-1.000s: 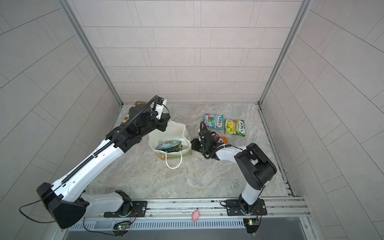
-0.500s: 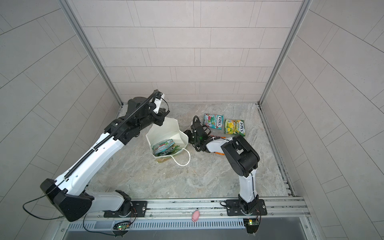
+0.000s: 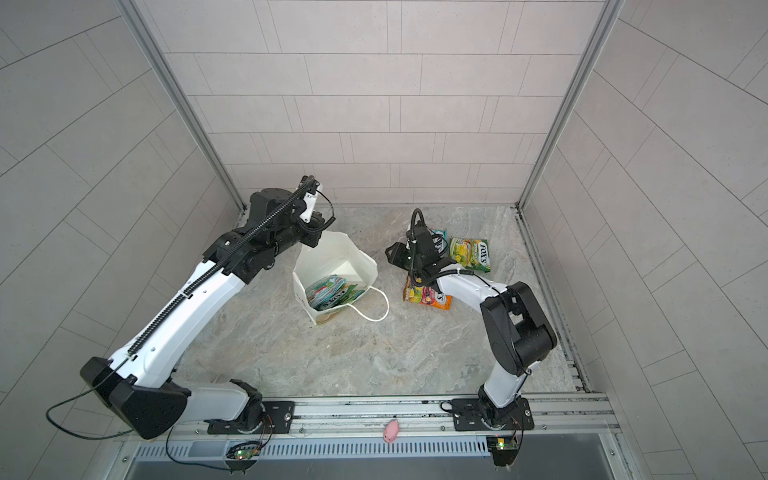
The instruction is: Take the snacks out of the paper bag
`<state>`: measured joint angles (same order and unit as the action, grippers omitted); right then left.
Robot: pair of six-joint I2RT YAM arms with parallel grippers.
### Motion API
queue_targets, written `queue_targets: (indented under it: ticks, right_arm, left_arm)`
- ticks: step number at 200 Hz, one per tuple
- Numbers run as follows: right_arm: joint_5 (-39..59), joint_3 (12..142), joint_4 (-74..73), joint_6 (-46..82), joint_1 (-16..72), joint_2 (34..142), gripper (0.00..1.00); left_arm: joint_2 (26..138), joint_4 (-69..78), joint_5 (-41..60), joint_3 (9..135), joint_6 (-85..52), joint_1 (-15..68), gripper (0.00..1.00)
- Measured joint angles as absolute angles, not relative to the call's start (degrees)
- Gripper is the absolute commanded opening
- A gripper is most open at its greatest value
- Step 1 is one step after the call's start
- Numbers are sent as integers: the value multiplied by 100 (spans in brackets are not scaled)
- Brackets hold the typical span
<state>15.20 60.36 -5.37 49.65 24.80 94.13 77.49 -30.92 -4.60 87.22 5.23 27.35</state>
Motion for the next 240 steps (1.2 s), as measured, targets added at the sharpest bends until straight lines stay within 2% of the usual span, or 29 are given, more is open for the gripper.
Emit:
queue_targets:
  ticks: [34, 77, 172, 240]
  right_arm:
    - [1732, 5404, -276, 4838, 2604, 8932, 41]
    - [1999, 4718, -491, 5137, 3057, 9096, 37]
    - [1964, 5179, -3253, 6333, 4038, 10805, 34]
    - [1616, 5944, -3673, 6589, 4488, 11557, 35]
  left_arm:
    - [7749, -3105, -478, 8774, 519, 2733, 0]
    - [7758, -3114, -478, 8774, 506, 2733, 0]
    - [7894, -3092, -145, 8855, 471, 2711, 0]
    - [8176, -3094, 458, 9089, 333, 2694, 0]
